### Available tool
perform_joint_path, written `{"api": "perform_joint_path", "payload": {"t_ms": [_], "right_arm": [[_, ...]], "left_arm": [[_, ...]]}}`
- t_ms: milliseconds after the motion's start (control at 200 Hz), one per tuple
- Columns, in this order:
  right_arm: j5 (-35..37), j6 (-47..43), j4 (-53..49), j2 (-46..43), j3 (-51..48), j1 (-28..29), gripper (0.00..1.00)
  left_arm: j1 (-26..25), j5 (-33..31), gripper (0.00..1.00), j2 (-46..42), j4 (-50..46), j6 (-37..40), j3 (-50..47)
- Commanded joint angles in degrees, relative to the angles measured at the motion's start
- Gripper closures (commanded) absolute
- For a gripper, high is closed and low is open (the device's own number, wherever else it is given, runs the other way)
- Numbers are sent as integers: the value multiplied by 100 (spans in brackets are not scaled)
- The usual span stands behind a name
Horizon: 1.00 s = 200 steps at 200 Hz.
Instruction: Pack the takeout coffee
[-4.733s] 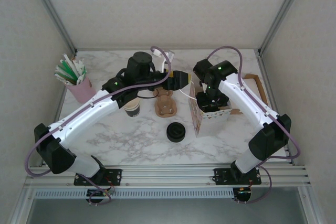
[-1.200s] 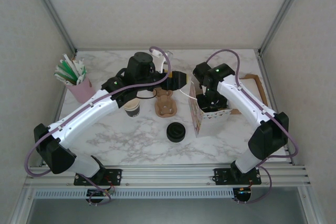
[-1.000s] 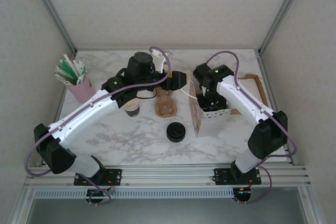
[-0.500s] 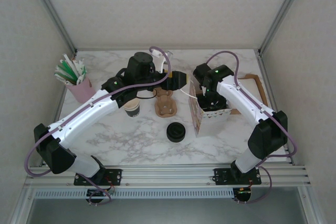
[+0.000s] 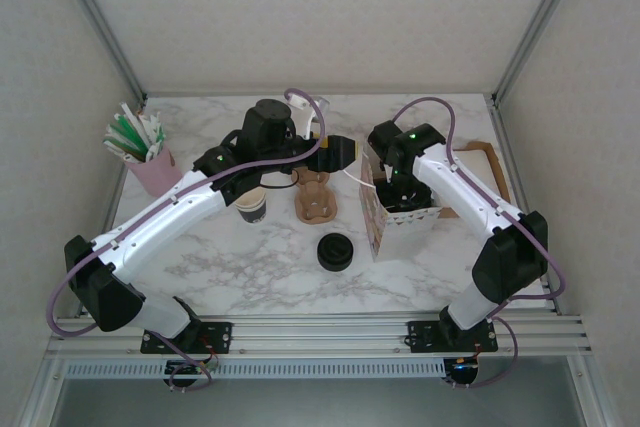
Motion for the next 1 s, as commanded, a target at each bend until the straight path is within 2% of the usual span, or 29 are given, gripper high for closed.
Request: {"api": "perform_joint_path", "payload": {"t_ms": [0, 996], "right_arm": [[-26, -31, 77, 60, -187, -51, 33], [-34, 5, -90, 50, -62, -74, 32]], "left_arm": [[-28, -4, 13, -12, 117, -10, 38], [-23, 6, 13, 21, 144, -11, 40]]}}
